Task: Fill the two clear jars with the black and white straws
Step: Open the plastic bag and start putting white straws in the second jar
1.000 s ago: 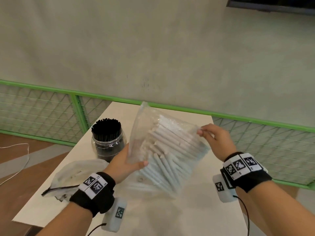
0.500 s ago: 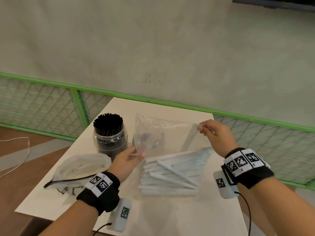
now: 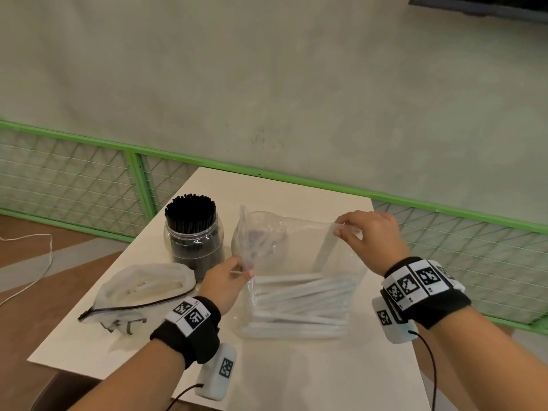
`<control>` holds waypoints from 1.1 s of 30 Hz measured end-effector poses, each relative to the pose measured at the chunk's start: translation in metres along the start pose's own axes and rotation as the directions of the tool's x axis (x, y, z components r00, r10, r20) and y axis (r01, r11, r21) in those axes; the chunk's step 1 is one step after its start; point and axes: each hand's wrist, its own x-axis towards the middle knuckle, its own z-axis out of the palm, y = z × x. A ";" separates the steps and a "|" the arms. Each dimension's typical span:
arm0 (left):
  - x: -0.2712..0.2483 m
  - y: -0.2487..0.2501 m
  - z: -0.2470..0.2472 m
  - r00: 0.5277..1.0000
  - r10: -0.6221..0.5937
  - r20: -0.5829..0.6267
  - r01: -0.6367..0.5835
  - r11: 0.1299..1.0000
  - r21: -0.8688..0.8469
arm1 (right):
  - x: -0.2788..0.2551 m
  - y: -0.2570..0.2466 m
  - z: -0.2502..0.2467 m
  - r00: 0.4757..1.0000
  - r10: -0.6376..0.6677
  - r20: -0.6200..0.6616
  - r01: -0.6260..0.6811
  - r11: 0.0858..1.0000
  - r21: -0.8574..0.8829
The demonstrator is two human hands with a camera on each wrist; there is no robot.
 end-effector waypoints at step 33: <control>-0.015 -0.060 0.036 0.980 -0.100 0.173 0.069 0.981 0.179 | 0.005 -0.013 0.003 0.978 0.129 0.165 -0.203 0.784 0.587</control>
